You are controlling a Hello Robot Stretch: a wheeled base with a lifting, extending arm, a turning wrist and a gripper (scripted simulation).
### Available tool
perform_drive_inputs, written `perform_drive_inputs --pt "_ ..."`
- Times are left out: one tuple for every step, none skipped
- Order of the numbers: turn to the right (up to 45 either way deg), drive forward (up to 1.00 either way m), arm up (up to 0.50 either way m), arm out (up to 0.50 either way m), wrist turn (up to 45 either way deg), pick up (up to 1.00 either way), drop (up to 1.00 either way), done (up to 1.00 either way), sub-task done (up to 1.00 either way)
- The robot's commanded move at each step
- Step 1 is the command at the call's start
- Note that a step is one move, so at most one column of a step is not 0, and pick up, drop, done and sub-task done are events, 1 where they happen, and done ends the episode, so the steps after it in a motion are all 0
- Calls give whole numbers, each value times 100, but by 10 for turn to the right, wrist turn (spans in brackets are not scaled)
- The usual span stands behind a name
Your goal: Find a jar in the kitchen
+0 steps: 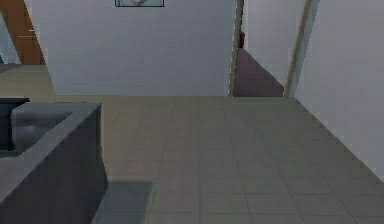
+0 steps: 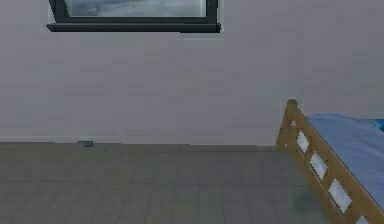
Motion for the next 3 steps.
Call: perform_drive_inputs --pt "-60 0 0 0 0 0 0 0 0" --pt "0 100 0 0 0 0 0 0 0" --pt "-30 0 0 0 0 0 0 0 0"
